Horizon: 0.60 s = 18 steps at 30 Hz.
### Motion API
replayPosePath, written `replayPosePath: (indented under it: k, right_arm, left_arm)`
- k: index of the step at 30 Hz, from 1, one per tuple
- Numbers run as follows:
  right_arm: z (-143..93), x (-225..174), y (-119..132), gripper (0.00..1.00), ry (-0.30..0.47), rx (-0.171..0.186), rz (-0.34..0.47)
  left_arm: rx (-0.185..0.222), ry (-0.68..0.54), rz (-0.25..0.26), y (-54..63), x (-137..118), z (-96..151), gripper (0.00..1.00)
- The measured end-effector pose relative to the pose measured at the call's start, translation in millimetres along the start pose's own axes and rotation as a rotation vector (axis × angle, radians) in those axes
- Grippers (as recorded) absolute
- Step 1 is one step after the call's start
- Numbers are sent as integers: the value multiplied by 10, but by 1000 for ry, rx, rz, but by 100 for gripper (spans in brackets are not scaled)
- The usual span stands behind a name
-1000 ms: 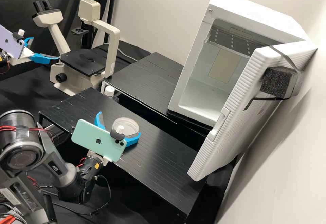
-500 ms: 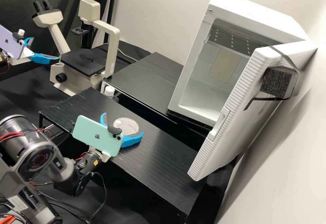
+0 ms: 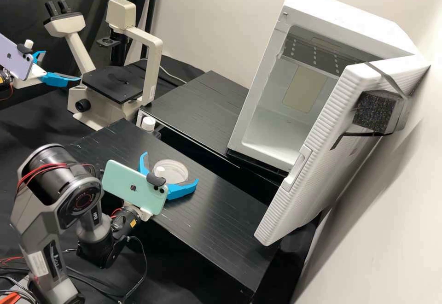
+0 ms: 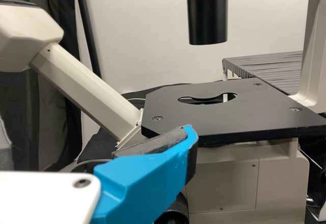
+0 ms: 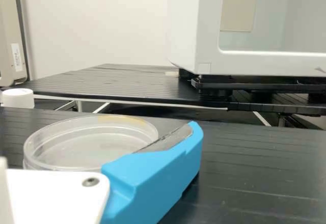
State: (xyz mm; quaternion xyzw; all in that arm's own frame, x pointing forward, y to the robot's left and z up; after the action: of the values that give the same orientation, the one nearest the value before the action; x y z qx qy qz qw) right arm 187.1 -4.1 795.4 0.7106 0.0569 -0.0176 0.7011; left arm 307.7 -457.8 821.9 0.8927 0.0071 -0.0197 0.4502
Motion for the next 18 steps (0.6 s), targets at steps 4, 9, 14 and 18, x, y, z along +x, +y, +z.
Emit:
replayPosePath:
  k: [4,9,14,18]
  right_arm:
    - [36,-24,26,100,11,-17,-22]
    - [102,-85,86,100,33,-24,-52]
    - [123,-155,167,100,41,-32,-44]
    - [127,-196,236,100,33,-49,-9]
  left_arm:
    - [0,0,0,0,0,0,100]
    - [0,0,0,0,0,0,100]
    - [0,0,0,0,0,0,100]
    - [0,0,0,0,0,0,100]
